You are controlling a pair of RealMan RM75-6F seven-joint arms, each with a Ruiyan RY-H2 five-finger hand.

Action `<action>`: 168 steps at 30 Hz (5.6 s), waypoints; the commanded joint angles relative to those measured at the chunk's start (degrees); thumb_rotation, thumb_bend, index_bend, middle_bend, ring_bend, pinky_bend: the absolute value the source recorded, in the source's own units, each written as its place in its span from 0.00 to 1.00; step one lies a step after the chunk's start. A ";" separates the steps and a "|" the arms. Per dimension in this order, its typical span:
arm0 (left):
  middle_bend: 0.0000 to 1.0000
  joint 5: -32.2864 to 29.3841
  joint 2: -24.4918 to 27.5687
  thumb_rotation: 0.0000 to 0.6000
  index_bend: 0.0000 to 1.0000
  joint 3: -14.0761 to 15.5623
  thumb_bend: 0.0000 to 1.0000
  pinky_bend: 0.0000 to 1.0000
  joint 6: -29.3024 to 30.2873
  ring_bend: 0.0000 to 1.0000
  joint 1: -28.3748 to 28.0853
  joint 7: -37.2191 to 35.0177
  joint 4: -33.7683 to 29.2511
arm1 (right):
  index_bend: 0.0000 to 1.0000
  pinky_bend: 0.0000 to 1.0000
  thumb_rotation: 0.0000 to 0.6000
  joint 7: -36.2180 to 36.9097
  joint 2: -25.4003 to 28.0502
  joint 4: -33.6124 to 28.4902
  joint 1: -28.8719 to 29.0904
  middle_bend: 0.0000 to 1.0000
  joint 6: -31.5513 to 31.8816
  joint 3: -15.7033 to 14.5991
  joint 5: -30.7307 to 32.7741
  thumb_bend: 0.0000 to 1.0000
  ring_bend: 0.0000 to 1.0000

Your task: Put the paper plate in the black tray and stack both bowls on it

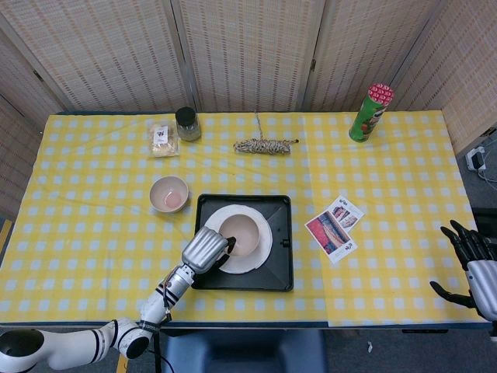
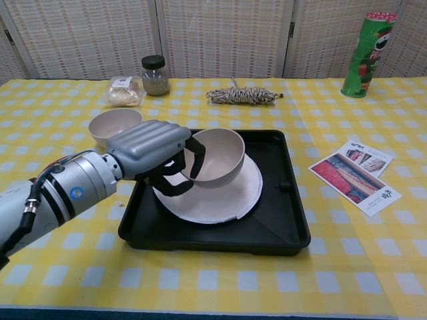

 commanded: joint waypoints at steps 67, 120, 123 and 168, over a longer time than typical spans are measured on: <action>1.00 -11.80 -1.72 1.00 0.63 -5.50 0.49 1.00 -2.51 1.00 1.00 -14.58 28.61 | 0.00 0.00 1.00 -4.68 -1.47 -0.64 0.47 0.00 -1.73 1.27 2.75 0.24 0.00; 1.00 -3.05 -0.32 1.00 0.66 -1.39 0.52 1.00 8.08 1.00 1.96 7.49 -7.53 | 0.00 0.00 1.00 -2.63 -0.59 -0.15 -0.76 0.00 2.00 -1.86 -4.59 0.24 0.00; 1.00 -2.70 -1.25 1.00 0.66 -1.23 0.52 1.00 7.75 1.00 1.65 6.76 -5.50 | 0.00 0.00 1.00 -2.45 -0.49 -0.14 -0.57 0.00 1.64 -1.86 -4.47 0.24 0.00; 1.00 -4.77 -2.05 1.00 0.42 0.26 0.29 1.00 4.31 1.00 2.93 5.16 -3.77 | 0.00 0.00 1.00 -2.30 -0.11 -0.56 -0.11 0.00 0.43 -1.56 -2.99 0.24 0.00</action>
